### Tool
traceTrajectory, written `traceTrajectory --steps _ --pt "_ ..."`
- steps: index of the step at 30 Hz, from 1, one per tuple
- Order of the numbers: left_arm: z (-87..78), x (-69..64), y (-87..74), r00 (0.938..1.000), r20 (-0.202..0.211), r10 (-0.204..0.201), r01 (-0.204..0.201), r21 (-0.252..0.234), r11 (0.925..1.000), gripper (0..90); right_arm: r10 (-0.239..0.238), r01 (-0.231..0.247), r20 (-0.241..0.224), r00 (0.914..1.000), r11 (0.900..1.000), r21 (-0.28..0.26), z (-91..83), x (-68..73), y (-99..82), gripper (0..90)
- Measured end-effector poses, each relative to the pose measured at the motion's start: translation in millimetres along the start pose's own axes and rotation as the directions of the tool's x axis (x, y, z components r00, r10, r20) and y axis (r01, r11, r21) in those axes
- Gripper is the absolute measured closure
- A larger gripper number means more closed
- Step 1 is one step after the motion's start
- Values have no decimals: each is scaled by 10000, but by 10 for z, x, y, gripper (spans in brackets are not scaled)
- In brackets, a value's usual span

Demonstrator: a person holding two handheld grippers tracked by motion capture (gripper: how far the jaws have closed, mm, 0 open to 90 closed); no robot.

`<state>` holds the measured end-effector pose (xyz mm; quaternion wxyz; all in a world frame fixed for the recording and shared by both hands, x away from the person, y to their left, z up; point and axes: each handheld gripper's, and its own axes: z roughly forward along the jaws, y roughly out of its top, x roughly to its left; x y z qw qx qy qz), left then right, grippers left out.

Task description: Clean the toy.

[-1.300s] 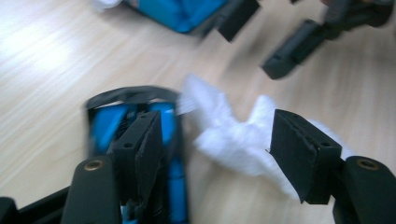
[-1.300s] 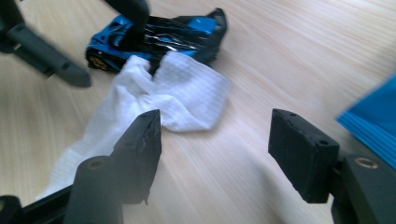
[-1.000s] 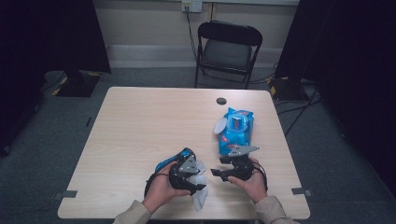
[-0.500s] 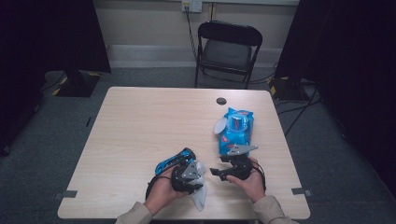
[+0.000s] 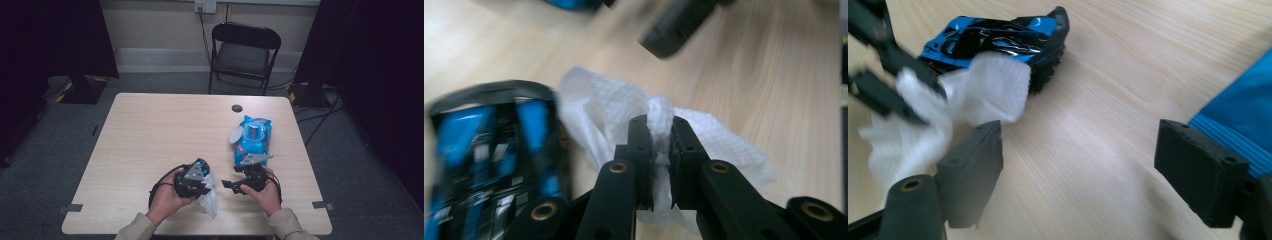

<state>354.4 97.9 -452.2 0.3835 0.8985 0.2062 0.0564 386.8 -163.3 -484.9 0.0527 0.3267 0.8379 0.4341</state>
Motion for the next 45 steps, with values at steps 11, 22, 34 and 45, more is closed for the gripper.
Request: traceTrajectory --steps 11,22,34,45 --pt "-539 489 -142 9800 -1330 -1483 1324 -1210 9838 819 -750 752 -703 9947 9972 -8 251 253 217 155" --pt "-557 892 -444 9346 -1844 -3040 2725 -1777 9456 817 -1753 1758 -889 9805 9844 -20 531 548 495 151" --pt "-277 1170 -379 9020 -2120 -3762 3377 -1966 9205 816 -2207 2204 -542 9738 9753 -124 766 648 609 139" --pt "94 1237 -296 8952 -2555 -3651 3351 -1542 9295 789 -2495 2495 -18 9684 9681 238 936 639 549 140"
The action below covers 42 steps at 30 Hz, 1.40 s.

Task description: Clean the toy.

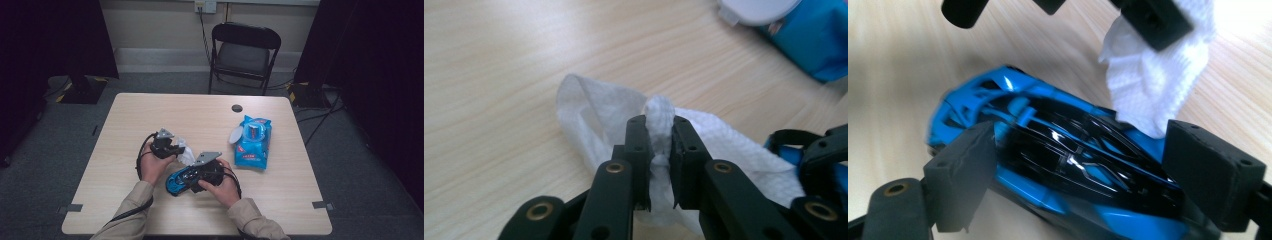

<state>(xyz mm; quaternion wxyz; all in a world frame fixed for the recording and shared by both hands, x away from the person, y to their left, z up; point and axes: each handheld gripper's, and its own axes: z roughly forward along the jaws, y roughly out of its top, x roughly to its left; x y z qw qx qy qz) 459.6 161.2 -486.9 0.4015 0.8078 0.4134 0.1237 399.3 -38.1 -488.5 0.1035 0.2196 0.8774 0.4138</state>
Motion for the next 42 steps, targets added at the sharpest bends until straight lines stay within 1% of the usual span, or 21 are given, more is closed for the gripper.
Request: traceTrajectory --steps 2,3,4,6,7,8,10,11,12,14,15,18,21,24,26,29,32,33,36,38,42 --pt "61 -36 -27 9993 321 182 -189 215 9996 759 33 -34 -69 10000 9999 -158 2 -10 -17 140" --pt "77 -63 -39 9980 411 475 -486 259 9985 737 22 -24 -85 10000 9998 -210 2 -14 -23 141" --pt "87 -77 -45 9969 483 622 -634 253 9977 697 -11 8 -99 10000 9996 -266 3 -14 -30 141" --pt "80 -95 -38 9944 748 746 -776 382 9963 633 -4 1 -104 9999 9995 -322 4 -12 -37 141" --pt "84 -113 -43 9930 979 662 -705 417 9966 624 -2 -2 -112 9999 9993 -362 4 -14 -42 140" --pt "84 -127 -42 9916 1063 732 -784 460 9959 623 6 -12 -130 9999 9989 -463 6 -18 -54 138" --pt "90 -141 -44 9889 1002 1096 -1150 496 9921 627 13 -19 -133 9999 9988 -482 7 -18 -56 138" --pt "90 -150 -41 9875 861 1323 -1374 554 9890 636 8 -15 -128 9999 9987 -510 7 -18 -59 138" --pt "90 -155 -41 9868 749 1433 -1478 575 9873 669 5 -12 -128 9999 9987 -510 7 -17 -61 138" --pt "85 -172 -39 9810 466 1885 -1915 713 9789 745 -1 -5 -109 9999 9986 -525 7 -15 -64 138" --pt "86 -186 -37 9832 430 1776 -1804 732 9809 773 8 -14 -110 9999 9986 -535 7 -15 -65 138" --pt "75 -216 -11 9814 530 1846 -1893 1067 9761 817 28 -32 -75 10000 9984 -568 9 -10 -68 136" --pt "86 -243 1 9855 961 1398 -1504 1134 9821 827 22 -27 -78 10000 9983 -579 9 -10 -69 136" --pt "127 -272 -7 9853 1261 1155 -1266 842 9884 828 18 -23 -85 10000 9981 -621 10 -8 -74 137" --pt "135 -272 -14 9871 1283 955 -1055 739 9917 834 41 -44 -53 10000 9980 -632 8 -10 -78 135" --pt "127 -249 -34 9866 1430 785 -882 631 9941 837 51 -53 -25 10000 9977 -675 8 -7 -83 136" --pt "103 -225 -38 9854 1543 722 -851 786 9933 838 40 -43 -43 10000 9977 -677 8 -12 -83 136" --pt "99 -231 -42 9861 1544 615 -743 787 9941 838 40 -43 -35 10000 9978 -658 8 -10 -82 136" --pt "71 -224 -44 9847 1575 743 -901 954 9913 839 55 -55 -5 10000 9984 -570 6 -6 -72 136" --pt "56 -227 -54 9863 1513 654 -802 942 9923 839 54 -53 2 10000 9985 -541 6 -6 -69 136" --pt "1 -207 -74 9854 1531 742 -921 1134 9893 839 58 -56 24 10000 9985 -539 4 -4 -70 136"
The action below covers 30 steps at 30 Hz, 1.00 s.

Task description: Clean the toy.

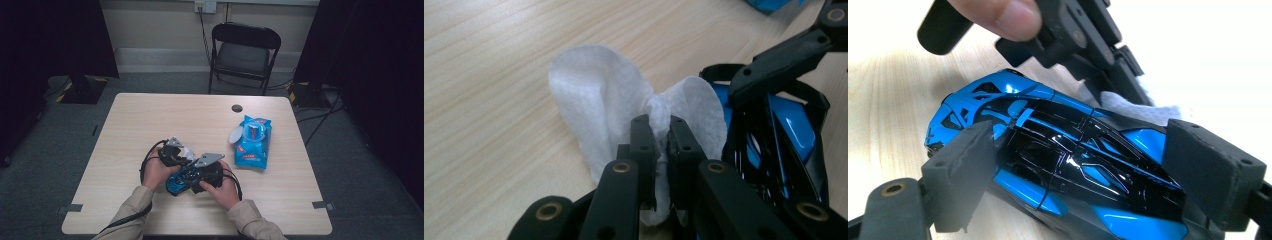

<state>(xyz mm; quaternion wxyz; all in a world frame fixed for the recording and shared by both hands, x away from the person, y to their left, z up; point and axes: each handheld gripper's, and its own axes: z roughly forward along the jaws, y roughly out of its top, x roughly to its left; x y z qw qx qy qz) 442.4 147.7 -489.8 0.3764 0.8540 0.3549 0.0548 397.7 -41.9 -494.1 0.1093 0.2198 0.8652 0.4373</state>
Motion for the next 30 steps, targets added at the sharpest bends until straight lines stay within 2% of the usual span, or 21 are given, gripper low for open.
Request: traceTrajectory --steps 2,5,13,19,22,30 --pt "-23 -2 -22 10000 -36 -82 82 -5 10000 839 -2 2 6 10000 10000 43 1 0 5 136" --pt "-82 21 -55 10000 39 -11 10 238 9997 839 -6 6 9 10000 9999 140 0 -2 17 136" --pt "-196 30 -160 10000 59 -25 23 322 9995 838 0 -1 57 10000 9999 100 -2 3 11 136" --pt "-269 52 -252 9993 191 -329 327 88 9994 837 -63 63 -11 10000 9999 112 4 15 17 139" --pt "-296 58 -272 9995 179 -243 240 149 9996 837 -106 107 -35 9999 9998 184 15 40 33 139" --pt "-304 69 -279 9988 206 -441 439 108 9990 833 -136 138 -77 9999 9997 208 20 46 38 140"
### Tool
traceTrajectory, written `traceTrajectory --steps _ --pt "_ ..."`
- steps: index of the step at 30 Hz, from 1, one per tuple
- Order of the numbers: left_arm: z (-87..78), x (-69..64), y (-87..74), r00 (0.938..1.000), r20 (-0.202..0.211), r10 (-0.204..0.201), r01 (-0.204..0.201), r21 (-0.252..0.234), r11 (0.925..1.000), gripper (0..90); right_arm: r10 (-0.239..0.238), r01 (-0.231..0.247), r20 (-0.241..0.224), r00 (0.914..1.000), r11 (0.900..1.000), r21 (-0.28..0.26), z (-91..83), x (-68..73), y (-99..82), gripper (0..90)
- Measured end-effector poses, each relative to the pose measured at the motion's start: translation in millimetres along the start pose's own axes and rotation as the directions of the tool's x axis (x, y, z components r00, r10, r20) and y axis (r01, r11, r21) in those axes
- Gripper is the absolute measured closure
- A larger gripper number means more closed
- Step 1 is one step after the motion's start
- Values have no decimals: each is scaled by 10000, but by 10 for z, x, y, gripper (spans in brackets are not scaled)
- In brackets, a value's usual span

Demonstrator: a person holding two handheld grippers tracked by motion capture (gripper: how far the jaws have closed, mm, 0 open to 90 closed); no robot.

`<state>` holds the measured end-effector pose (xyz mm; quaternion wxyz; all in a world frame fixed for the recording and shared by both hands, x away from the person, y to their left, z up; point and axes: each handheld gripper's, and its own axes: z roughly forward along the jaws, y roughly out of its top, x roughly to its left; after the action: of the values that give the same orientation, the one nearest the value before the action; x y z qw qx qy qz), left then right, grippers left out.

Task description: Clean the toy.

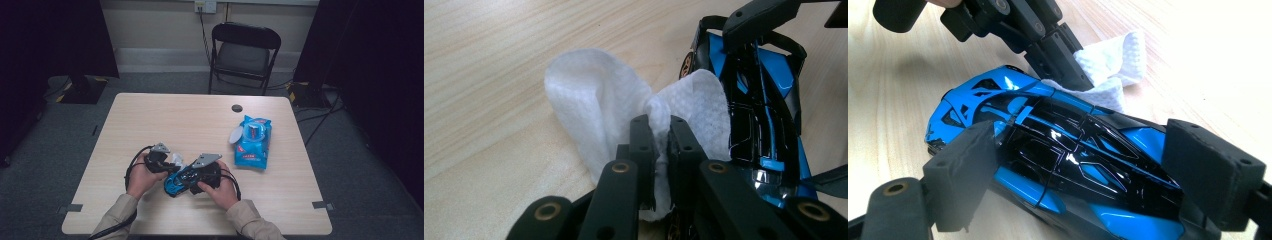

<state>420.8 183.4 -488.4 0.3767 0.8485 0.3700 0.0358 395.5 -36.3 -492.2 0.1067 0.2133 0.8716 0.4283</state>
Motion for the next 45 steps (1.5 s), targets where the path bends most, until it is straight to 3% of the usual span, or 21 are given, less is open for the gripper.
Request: traceTrajectory --steps 12,20,30,38,45 --pt "-166 52 -111 10000 -80 57 -53 423 9991 833 14 -14 64 10000 10000 -49 -16 -29 -18 140" --pt "-265 38 -237 9999 -105 -29 32 256 9997 835 25 -25 71 10000 10000 -31 -15 -23 -14 141" --pt "-366 45 -305 9997 -114 -213 217 406 9989 838 22 -22 70 10000 10000 -28 -14 -23 -14 141" --pt "-354 112 -93 9982 -274 -525 520 -196 9985 838 32 -32 86 10000 10000 -80 -16 -20 -21 141" --pt "-76 64 187 9983 -201 -549 535 -658 9964 837 32 -32 66 10000 9999 -108 -16 -22 -25 141"
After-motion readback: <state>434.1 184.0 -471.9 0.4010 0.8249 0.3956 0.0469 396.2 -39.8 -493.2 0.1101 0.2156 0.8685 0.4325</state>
